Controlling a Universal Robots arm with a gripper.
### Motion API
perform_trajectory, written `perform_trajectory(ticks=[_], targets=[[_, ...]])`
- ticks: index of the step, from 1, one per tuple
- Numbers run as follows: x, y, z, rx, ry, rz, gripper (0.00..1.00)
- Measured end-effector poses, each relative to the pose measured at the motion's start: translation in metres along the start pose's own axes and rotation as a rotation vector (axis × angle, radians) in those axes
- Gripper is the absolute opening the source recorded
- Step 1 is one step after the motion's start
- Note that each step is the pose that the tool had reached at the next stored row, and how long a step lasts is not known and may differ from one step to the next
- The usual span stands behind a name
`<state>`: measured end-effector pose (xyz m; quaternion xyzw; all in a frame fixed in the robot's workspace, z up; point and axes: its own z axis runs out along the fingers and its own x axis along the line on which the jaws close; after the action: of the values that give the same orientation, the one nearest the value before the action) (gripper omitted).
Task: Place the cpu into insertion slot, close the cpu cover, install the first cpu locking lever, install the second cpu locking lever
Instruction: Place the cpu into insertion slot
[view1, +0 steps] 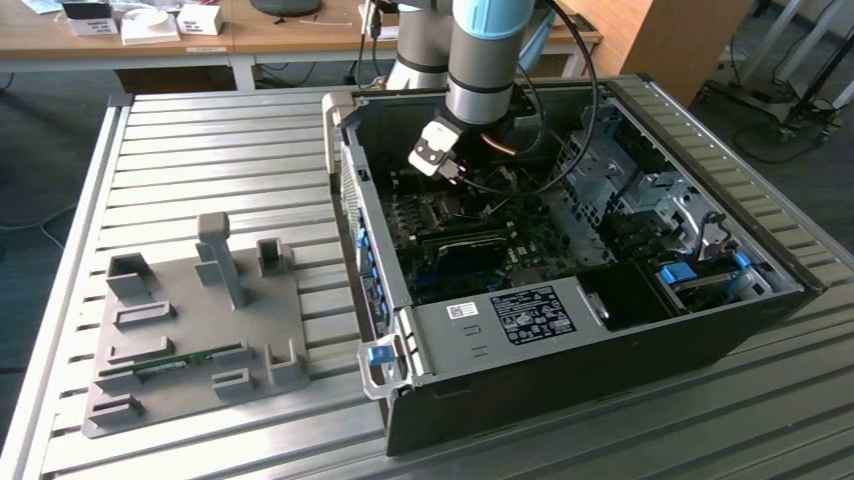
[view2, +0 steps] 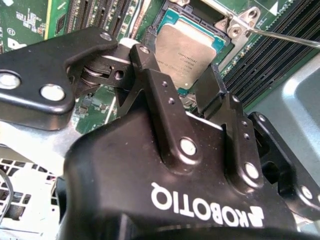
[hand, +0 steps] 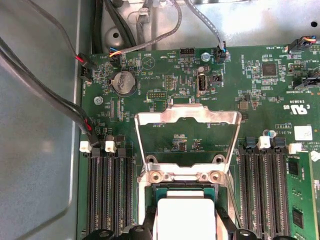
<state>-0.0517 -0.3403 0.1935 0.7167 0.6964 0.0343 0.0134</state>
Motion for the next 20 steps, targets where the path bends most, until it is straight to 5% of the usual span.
perform_trajectory(ticks=[20], targets=[[-0.0001, -0.0013, 0.0000, 0.0001, -0.0001, 0.000, 0.54]])
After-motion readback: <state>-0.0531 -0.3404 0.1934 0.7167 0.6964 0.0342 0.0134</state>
